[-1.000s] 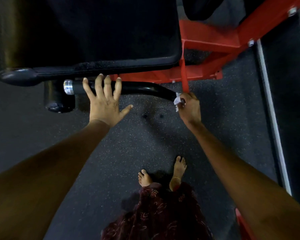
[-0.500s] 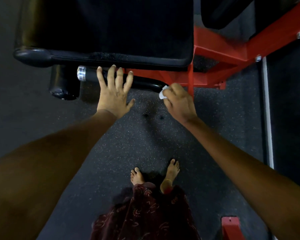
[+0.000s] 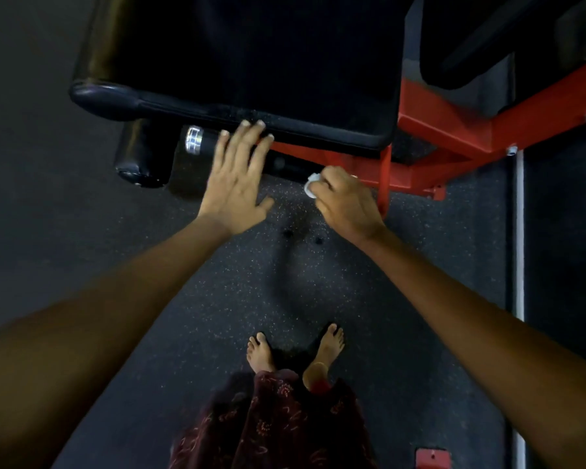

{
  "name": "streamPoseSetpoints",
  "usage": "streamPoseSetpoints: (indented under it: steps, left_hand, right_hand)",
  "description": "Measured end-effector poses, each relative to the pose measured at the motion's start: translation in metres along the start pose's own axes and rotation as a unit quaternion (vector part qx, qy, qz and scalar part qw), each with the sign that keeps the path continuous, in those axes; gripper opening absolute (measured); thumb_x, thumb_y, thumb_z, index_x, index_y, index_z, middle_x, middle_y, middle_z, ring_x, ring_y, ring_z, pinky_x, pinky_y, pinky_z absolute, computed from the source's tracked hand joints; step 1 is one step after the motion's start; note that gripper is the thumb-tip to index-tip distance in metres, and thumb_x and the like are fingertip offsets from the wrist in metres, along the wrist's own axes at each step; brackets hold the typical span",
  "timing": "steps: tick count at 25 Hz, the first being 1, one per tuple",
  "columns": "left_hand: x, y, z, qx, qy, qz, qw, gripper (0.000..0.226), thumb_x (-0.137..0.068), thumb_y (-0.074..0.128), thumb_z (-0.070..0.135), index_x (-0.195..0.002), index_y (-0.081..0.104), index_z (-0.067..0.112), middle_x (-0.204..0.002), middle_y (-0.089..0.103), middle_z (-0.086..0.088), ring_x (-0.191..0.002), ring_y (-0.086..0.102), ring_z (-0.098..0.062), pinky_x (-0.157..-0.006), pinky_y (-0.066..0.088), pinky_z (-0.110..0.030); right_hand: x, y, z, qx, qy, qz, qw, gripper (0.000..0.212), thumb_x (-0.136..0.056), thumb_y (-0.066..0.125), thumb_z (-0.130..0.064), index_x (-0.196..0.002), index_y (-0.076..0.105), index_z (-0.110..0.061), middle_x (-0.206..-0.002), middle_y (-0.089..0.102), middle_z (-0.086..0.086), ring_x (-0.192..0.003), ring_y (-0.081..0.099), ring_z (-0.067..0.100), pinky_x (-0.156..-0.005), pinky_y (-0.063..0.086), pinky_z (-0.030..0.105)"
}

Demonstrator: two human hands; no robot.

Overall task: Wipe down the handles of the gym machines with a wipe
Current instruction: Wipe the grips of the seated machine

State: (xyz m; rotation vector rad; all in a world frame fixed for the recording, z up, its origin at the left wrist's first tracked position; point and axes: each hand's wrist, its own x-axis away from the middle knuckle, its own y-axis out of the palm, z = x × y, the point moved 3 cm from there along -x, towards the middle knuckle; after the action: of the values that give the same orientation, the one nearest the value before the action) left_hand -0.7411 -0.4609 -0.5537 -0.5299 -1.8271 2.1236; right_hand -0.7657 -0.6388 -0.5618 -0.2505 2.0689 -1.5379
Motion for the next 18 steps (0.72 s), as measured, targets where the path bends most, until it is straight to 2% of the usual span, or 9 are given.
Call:
streamPoseSetpoints:
  steps: [2,4,6,8,11,13,15,18]
  left_hand:
    - [0.007,-0.010,-0.023,0.012,-0.119,0.037,0.992,0.093,-0.076,0.064,0.032,-0.148,0.016,-0.001,-0.157,0.009,-0.019,-0.145,0.002,-0.036,-0.113,-0.010,-0.050]
    - [0.014,-0.015,-0.049,0.031,-0.221,0.021,0.975,0.088,-0.081,0.060,0.023,-0.149,0.009,-0.002,-0.158,0.006,-0.016,-0.146,-0.001,-0.033,-0.113,-0.012,-0.049]
    - [0.020,-0.015,-0.064,0.090,-0.231,-0.014,0.969,0.082,-0.084,0.056,0.008,-0.150,0.006,0.001,-0.157,0.015,-0.014,-0.146,0.007,-0.027,-0.116,-0.008,-0.048]
    - [0.023,-0.013,-0.068,0.157,-0.215,-0.018,0.964,0.084,-0.081,0.052,-0.004,-0.151,0.007,0.007,-0.147,0.036,-0.015,-0.140,0.028,-0.026,-0.118,0.001,-0.046]
    - [0.024,-0.004,-0.071,0.266,-0.221,-0.001,0.938,0.085,-0.075,0.046,-0.001,-0.151,0.013,0.014,-0.132,0.051,-0.014,-0.124,0.045,-0.028,-0.115,0.019,-0.053]
    - [0.023,-0.001,-0.071,0.350,-0.232,0.012,0.908,0.082,-0.072,0.041,0.012,-0.150,0.017,0.017,-0.136,0.051,-0.011,-0.125,0.047,-0.028,-0.109,0.029,-0.054]
    - [0.023,-0.003,-0.070,0.405,-0.255,0.023,0.878,0.076,-0.075,0.038,0.019,-0.149,0.022,0.020,-0.143,0.045,-0.007,-0.131,0.042,-0.024,-0.111,0.028,-0.049]
    - [0.019,-0.009,-0.067,0.495,-0.264,0.050,0.826,0.055,-0.098,0.038,0.022,-0.150,0.022,0.018,-0.151,0.034,0.000,-0.138,0.030,-0.012,-0.117,0.021,-0.030]
  right_hand:
    - [-0.020,0.002,-0.015,-0.001,-0.038,0.000,0.999,0.016,-0.065,0.071,0.007,-0.078,0.064,0.000,-0.072,0.056,0.011,-0.061,0.055,0.023,-0.049,0.037,0.020]
    - [-0.020,0.001,-0.012,0.006,-0.042,-0.027,0.999,0.018,-0.065,0.073,0.007,-0.078,0.065,0.000,-0.072,0.056,0.011,-0.061,0.054,0.022,-0.051,0.033,0.019]
    - [-0.008,-0.004,-0.001,0.030,-0.034,-0.049,0.998,0.018,-0.065,0.076,0.006,-0.077,0.063,0.000,-0.072,0.054,0.011,-0.060,0.051,0.020,-0.048,0.033,0.018]
    - [-0.004,-0.009,0.002,0.045,-0.038,-0.054,0.997,0.020,-0.064,0.077,0.006,-0.077,0.062,0.001,-0.073,0.054,0.011,-0.060,0.051,0.020,-0.045,0.034,0.018]
    - [-0.039,0.000,-0.023,0.013,-0.090,-0.043,0.995,0.019,-0.066,0.075,0.006,-0.080,0.064,0.000,-0.073,0.055,0.012,-0.061,0.052,0.021,-0.046,0.036,0.020]
    - [-0.069,0.008,-0.048,-0.006,-0.124,-0.031,0.992,0.021,-0.066,0.073,0.006,-0.084,0.065,-0.002,-0.079,0.058,0.013,-0.067,0.057,0.024,-0.046,0.043,0.025]
    - [-0.081,0.010,-0.056,-0.010,-0.145,-0.033,0.989,0.024,-0.066,0.072,0.006,-0.087,0.065,-0.003,-0.083,0.059,0.013,-0.071,0.058,0.025,-0.049,0.046,0.028]
    - [-0.062,0.003,-0.033,-0.007,-0.145,-0.060,0.988,0.022,-0.071,0.069,0.005,-0.091,0.065,-0.002,-0.086,0.059,0.014,-0.074,0.058,0.027,-0.053,0.045,0.026]
